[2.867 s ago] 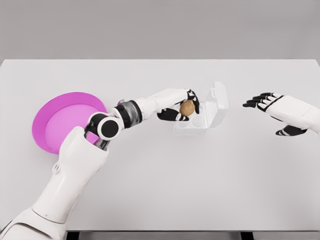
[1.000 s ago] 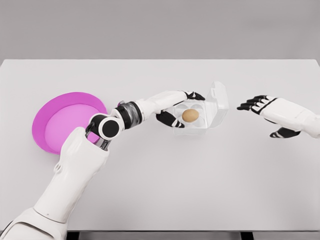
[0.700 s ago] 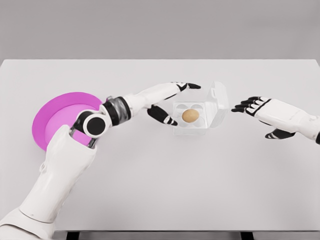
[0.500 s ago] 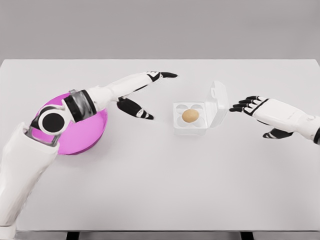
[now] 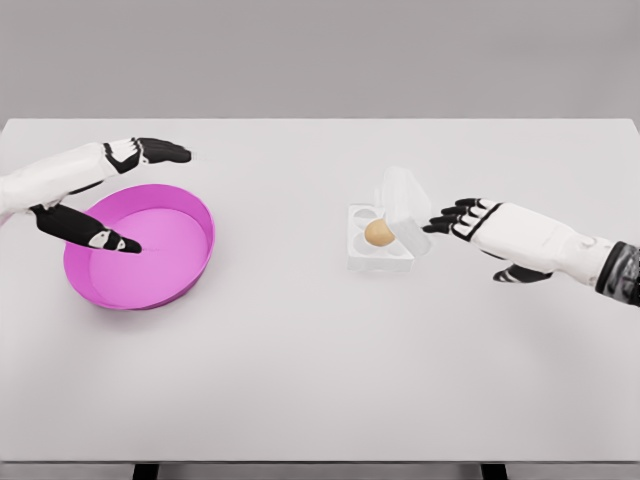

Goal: Pack egg into the box and close the box lid

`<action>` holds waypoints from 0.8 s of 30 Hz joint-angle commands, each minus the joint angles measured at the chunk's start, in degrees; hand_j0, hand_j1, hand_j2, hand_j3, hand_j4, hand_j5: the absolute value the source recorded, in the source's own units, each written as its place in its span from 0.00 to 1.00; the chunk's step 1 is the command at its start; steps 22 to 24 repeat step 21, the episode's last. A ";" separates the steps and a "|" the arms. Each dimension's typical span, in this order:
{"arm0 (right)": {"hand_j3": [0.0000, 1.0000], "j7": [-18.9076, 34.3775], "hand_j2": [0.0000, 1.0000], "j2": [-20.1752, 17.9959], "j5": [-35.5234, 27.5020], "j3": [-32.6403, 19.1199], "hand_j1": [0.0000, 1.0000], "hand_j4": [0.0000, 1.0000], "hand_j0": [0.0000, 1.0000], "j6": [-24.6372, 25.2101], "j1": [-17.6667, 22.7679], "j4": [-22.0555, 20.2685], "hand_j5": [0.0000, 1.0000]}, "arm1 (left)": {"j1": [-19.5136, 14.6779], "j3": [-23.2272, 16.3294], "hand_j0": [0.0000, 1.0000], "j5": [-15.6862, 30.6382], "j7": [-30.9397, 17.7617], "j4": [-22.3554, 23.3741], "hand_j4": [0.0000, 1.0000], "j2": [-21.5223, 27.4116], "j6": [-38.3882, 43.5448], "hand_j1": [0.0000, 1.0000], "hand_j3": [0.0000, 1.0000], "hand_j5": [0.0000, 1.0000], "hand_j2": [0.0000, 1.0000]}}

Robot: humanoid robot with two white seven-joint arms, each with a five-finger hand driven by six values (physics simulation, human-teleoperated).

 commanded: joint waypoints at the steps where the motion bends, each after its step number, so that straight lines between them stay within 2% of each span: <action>1: 1.00 -0.03 1.00 0.60 -0.33 0.81 1.00 1.00 1.00 0.16 -0.09 -0.44 1.00 | 0.09 1.33 1.00 0.61 0.03 1.53 1.00 0.90 -0.21 1.00 1.00 1.00 1.00; 4: 1.00 -0.03 1.00 2.63 -0.33 1.78 1.00 1.00 1.00 0.16 -0.53 -0.53 1.00 | 0.97 1.33 1.00 0.61 0.03 1.45 1.00 0.90 -0.21 1.00 1.00 1.00 1.00; 9: 1.00 -0.03 1.00 3.68 -0.33 2.40 1.00 1.00 1.00 0.16 -1.32 -0.45 1.00 | 1.93 1.33 1.00 0.61 0.03 1.09 1.00 0.99 -0.21 1.00 1.00 1.00 1.00; 11: 1.00 -0.03 1.00 3.51 -0.60 1.00 1.00 1.00 1.00 0.16 -1.67 -0.36 1.00 | 2.28 1.33 1.00 0.61 0.03 0.92 1.00 1.08 -0.21 1.00 1.00 1.00 1.00; 12: 1.00 -0.03 1.00 3.59 -2.09 -3.57 1.00 1.00 1.00 0.16 -1.06 -0.01 1.00 | 2.55 1.33 1.00 0.61 0.03 0.92 1.00 1.08 -0.21 1.00 1.00 1.00 1.00; 14: 1.00 -0.03 1.00 3.42 -2.27 -7.53 1.00 1.00 1.00 0.16 -0.70 0.87 1.00 | 2.55 1.33 1.00 0.61 0.03 0.83 1.00 1.08 -0.21 1.00 1.00 1.00 1.00; 24: 1.00 -0.03 1.00 2.71 -2.27 -7.80 1.00 1.00 1.00 0.16 -0.44 1.93 1.00 | 2.64 1.33 1.00 0.61 0.03 0.66 1.00 1.08 -0.21 1.00 1.00 1.00 1.00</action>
